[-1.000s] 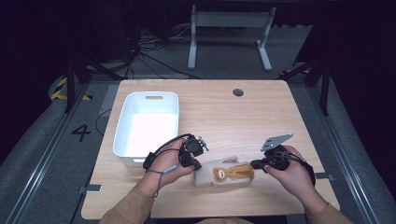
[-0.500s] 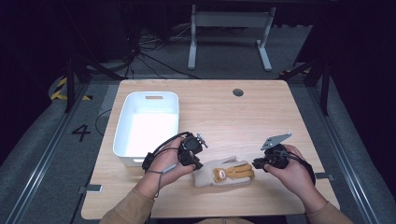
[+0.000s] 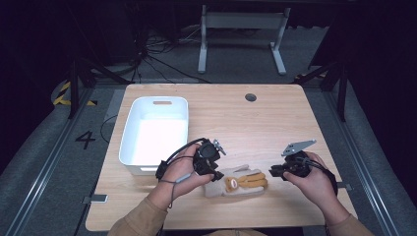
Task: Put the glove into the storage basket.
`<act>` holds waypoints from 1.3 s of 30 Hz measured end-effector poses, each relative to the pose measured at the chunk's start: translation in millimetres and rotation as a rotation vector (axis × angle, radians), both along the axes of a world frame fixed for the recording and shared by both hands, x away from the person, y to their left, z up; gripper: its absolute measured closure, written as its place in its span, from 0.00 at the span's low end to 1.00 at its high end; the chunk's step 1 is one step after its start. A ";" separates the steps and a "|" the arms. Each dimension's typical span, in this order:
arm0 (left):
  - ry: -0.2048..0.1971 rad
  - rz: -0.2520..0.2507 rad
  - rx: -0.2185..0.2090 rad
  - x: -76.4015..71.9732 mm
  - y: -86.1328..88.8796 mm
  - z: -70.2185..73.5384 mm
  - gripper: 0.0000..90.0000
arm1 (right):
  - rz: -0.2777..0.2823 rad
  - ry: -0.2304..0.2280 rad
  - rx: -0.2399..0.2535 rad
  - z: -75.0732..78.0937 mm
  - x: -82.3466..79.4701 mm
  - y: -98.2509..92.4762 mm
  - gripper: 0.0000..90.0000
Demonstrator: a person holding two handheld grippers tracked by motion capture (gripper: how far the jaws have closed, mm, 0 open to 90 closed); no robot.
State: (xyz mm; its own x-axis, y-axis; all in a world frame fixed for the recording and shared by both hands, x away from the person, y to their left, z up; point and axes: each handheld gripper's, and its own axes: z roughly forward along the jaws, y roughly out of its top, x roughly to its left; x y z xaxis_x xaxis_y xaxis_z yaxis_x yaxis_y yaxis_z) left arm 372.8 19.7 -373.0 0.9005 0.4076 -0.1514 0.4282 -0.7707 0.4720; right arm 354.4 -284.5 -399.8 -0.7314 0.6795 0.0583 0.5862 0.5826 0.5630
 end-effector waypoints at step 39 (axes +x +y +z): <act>-0.039 -0.115 0.133 -4.9 -37.7 -46.0 0.18 | -0.035 0.001 0.089 -2.2 3.3 -9.6 0.66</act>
State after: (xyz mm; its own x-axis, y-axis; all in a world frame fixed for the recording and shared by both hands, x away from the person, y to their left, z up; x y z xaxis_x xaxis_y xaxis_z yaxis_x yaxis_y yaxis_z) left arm 368.0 -18.0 -419.0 0.9466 0.3154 -0.0671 0.3167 -0.8702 0.3773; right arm 357.7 -294.2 -401.9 -0.7075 0.6964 0.1206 0.6056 0.5094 0.6113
